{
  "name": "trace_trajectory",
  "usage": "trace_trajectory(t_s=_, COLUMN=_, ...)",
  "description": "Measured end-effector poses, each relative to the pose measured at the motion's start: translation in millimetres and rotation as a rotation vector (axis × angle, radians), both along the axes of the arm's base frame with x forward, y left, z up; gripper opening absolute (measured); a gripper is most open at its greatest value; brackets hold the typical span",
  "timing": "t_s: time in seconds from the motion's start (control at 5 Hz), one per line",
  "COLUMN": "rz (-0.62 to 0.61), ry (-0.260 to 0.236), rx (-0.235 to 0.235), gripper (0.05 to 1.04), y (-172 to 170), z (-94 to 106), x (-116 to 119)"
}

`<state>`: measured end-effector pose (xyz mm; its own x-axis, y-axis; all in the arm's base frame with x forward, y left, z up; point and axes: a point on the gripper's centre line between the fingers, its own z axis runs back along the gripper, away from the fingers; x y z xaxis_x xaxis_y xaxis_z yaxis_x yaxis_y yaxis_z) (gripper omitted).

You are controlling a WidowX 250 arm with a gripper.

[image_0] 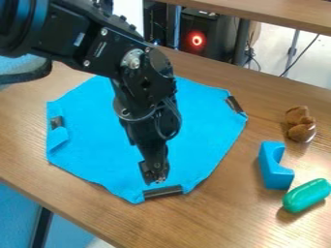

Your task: Fold the cloth from bottom right to top left

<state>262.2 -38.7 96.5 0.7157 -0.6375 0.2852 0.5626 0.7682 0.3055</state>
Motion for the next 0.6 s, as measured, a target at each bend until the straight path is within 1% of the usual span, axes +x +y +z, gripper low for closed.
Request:
trace_trajectory(t_s=0.2, rz=0.007, ry=0.026, rx=0.005, gripper=1.001, y=1, z=-7.3, x=-3)
trace_trajectory(t_s=0.4, rz=-0.04, ry=0.006, rx=0.017, gripper=1.001, y=-18, z=-7.6, x=-6)
trace_trajectory(t_s=0.6, rz=-0.044, ry=0.014, rx=0.023, gripper=1.001, y=-24, z=-12.4, x=-6)
